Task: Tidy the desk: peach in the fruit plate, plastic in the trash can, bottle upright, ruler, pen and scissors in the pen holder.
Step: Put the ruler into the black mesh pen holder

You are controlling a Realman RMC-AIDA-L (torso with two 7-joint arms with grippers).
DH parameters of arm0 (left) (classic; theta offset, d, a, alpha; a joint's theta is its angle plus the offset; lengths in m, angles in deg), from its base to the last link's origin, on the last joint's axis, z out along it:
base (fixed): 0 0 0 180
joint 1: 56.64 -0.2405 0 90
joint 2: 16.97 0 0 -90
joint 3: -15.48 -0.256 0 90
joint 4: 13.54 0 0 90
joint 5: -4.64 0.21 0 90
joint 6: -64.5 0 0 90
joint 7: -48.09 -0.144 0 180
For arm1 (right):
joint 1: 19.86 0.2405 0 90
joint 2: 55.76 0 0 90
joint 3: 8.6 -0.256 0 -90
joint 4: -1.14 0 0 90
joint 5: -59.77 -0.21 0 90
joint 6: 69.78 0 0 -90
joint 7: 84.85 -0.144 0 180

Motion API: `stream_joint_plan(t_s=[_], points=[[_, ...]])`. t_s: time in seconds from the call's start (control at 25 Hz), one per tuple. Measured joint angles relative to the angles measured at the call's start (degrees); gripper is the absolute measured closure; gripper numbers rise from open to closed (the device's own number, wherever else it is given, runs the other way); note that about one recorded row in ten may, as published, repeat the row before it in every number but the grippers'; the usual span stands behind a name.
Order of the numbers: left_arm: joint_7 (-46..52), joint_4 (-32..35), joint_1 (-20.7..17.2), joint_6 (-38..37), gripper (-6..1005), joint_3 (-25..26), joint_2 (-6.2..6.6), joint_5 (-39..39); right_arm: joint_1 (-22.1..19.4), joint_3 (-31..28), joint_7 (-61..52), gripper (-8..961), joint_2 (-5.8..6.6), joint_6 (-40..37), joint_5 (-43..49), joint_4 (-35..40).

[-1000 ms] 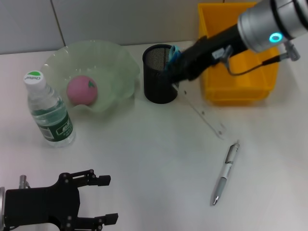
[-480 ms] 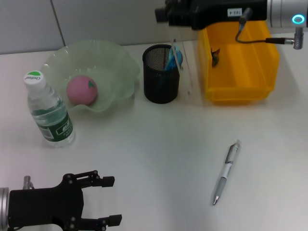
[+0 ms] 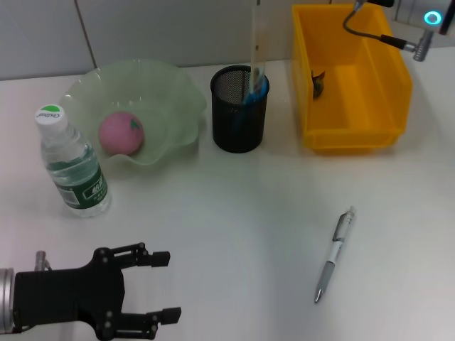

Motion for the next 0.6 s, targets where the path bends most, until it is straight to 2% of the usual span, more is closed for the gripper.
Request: stream_joint_plan(t_s=[0.2, 0.44, 0.6], points=[[0.0, 0.5, 0.3, -0.1, 164, 0.0, 0.10, -1.8, 2.1, -0.1, 5.6, 571, 0.05, 4.2, -2.8, -5.9], [-0.7, 0.8, 0.4, 0.1, 165, 0.1, 0.23, -3.8, 4.2, -0.2, 15.1, 571, 0.07, 6.1, -11.6, -14.1], [-0.8, 1.1, 0.3, 0.1, 165, 0.4, 0.25, -4.1, 5.6, -0.1, 19.3, 572, -0.01, 7.5, -12.8, -17.2]])
